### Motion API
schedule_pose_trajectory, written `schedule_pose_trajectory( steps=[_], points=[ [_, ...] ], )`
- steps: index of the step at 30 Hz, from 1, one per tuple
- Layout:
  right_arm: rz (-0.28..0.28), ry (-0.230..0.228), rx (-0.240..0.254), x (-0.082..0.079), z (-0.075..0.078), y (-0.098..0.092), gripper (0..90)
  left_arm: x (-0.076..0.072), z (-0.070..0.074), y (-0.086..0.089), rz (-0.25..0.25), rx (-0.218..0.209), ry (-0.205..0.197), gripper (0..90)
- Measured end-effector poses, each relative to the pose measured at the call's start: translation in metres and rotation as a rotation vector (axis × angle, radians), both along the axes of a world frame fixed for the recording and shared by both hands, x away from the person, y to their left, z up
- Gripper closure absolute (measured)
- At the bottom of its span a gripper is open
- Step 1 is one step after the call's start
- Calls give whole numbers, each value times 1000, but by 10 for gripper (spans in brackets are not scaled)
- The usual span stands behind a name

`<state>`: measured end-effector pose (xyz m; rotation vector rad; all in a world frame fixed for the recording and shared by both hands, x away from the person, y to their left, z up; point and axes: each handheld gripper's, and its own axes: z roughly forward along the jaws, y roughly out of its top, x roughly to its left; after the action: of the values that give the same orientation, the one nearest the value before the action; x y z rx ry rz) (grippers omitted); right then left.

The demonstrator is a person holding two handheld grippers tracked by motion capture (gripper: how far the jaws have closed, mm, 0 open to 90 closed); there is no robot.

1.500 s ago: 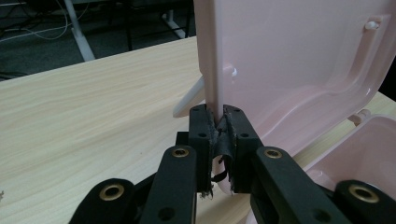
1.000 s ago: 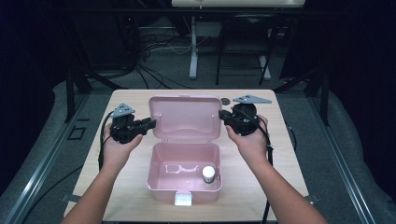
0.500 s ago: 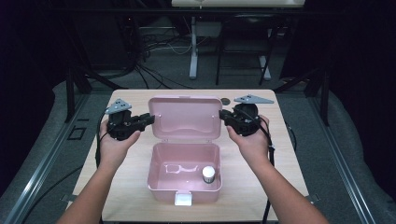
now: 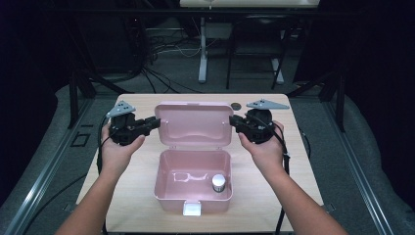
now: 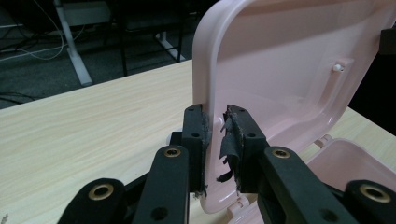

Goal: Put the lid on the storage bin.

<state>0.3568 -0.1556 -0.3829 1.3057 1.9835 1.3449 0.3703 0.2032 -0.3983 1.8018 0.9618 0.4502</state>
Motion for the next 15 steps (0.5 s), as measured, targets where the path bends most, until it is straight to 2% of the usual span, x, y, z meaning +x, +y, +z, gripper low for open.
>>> schedule_pose_trajectory(
  steps=[6,15],
  points=[
    [8,-8,0,-4,0,0,818,-4,1,0,1,-11,-1,781],
    [27,-20,-3,-15,1,-2,818,-14,6,2,-9,-16,-25,782]
  ],
)
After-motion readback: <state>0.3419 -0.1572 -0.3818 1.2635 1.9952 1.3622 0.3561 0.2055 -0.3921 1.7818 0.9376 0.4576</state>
